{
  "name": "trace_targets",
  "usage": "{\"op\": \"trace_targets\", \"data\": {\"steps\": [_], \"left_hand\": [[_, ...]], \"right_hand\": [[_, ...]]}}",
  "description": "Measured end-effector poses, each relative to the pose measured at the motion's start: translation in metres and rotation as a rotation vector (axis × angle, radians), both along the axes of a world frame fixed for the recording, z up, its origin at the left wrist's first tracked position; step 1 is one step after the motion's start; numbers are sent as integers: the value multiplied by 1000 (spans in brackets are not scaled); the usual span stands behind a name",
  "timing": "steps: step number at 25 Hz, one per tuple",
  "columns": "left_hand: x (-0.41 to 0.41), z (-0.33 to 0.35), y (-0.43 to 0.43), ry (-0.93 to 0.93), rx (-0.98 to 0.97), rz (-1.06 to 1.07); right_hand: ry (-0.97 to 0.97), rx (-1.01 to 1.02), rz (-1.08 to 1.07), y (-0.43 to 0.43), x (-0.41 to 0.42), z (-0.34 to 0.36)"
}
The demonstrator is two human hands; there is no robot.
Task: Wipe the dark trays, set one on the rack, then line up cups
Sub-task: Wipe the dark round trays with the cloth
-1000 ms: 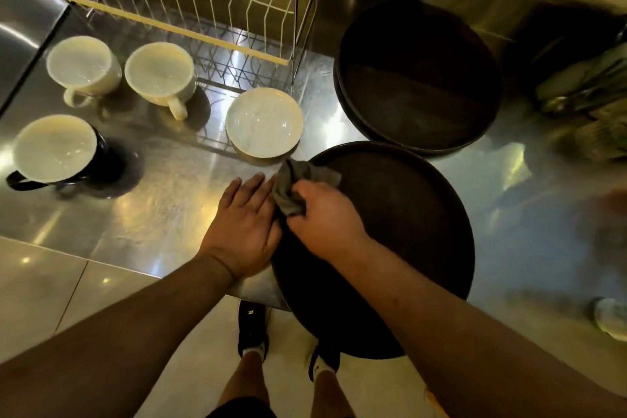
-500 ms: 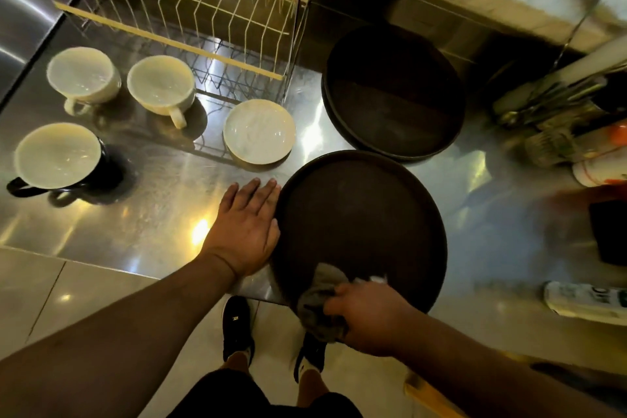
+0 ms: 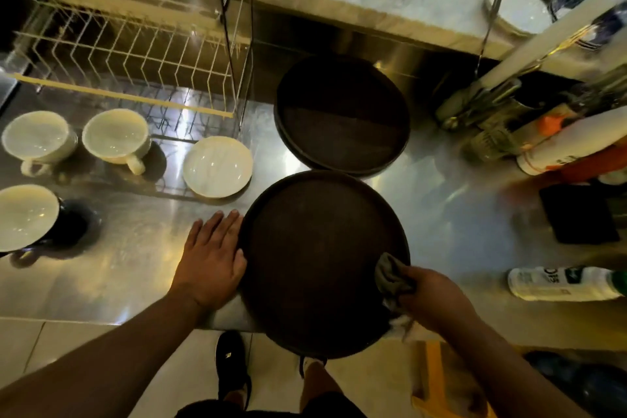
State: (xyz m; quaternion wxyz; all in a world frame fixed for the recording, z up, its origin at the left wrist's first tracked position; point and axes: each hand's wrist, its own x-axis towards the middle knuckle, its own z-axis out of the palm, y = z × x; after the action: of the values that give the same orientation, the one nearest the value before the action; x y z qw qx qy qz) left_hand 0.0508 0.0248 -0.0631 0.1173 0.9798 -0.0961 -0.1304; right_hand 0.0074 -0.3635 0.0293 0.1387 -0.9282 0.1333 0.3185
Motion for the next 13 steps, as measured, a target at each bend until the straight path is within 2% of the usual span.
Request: {"op": "trace_targets", "data": {"steps": [4,7,13], "left_hand": [[8,13,-11,55,-3,109],[20,30,-31,12,5,107],[97,30,-104,-51,-21,43]], "right_hand": [[-170,354,-269,-24,18,12],[-264,561,-419,-37,42,18],[-345,647,-411,-57,109,22]]}}
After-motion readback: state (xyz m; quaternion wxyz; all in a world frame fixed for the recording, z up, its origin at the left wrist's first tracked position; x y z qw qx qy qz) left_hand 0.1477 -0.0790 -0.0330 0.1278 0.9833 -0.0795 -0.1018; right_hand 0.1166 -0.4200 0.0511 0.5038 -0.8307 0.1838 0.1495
